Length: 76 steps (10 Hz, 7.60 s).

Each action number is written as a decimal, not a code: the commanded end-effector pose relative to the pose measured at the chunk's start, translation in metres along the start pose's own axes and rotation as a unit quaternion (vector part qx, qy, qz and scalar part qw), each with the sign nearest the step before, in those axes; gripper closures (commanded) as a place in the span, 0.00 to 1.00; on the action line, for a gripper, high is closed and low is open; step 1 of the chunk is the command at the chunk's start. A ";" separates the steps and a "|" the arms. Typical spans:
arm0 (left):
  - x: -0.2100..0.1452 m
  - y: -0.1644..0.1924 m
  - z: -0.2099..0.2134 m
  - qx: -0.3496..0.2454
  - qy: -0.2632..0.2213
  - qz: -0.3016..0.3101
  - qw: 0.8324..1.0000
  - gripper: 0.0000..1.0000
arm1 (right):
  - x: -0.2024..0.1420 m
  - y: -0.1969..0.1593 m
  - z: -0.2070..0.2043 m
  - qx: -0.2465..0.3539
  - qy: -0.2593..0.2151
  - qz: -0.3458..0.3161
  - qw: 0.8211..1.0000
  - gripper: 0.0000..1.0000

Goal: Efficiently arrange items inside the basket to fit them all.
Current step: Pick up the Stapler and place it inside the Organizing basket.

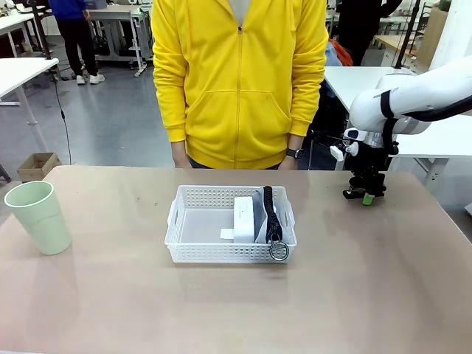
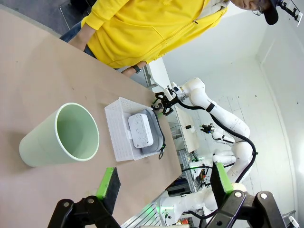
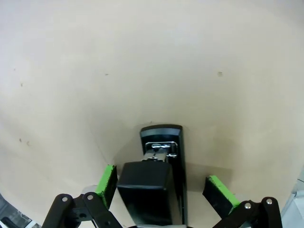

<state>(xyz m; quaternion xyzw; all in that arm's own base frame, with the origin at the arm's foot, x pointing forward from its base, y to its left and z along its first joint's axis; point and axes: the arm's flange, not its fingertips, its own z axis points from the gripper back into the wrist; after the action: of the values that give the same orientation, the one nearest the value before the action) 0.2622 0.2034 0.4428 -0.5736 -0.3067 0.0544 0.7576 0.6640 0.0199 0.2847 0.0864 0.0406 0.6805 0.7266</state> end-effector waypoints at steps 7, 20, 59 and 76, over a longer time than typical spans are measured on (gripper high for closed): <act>-0.002 -0.001 -0.002 -0.012 -0.008 -0.010 1.000 0.00 | -0.014 0.023 0.005 -0.068 -0.006 0.008 0.998 0.65; -0.002 -0.001 -0.002 -0.012 -0.008 -0.010 1.000 0.00 | -0.026 0.100 0.086 -0.070 -0.152 -0.055 0.984 0.80; -0.002 -0.001 -0.002 -0.012 -0.008 -0.010 1.000 0.00 | 0.402 0.207 -0.021 0.074 -0.115 -0.268 0.954 0.63; -0.002 -0.001 -0.002 -0.012 -0.008 -0.010 1.000 0.00 | 0.344 0.248 0.078 0.041 -0.193 -0.248 0.948 0.00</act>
<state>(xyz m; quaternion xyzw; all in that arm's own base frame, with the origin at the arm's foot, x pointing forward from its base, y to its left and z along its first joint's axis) 0.2628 0.2043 0.4425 -0.5738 -0.3061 0.0551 0.7576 0.4823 0.4164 0.4036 0.2002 -0.0294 0.4550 0.8672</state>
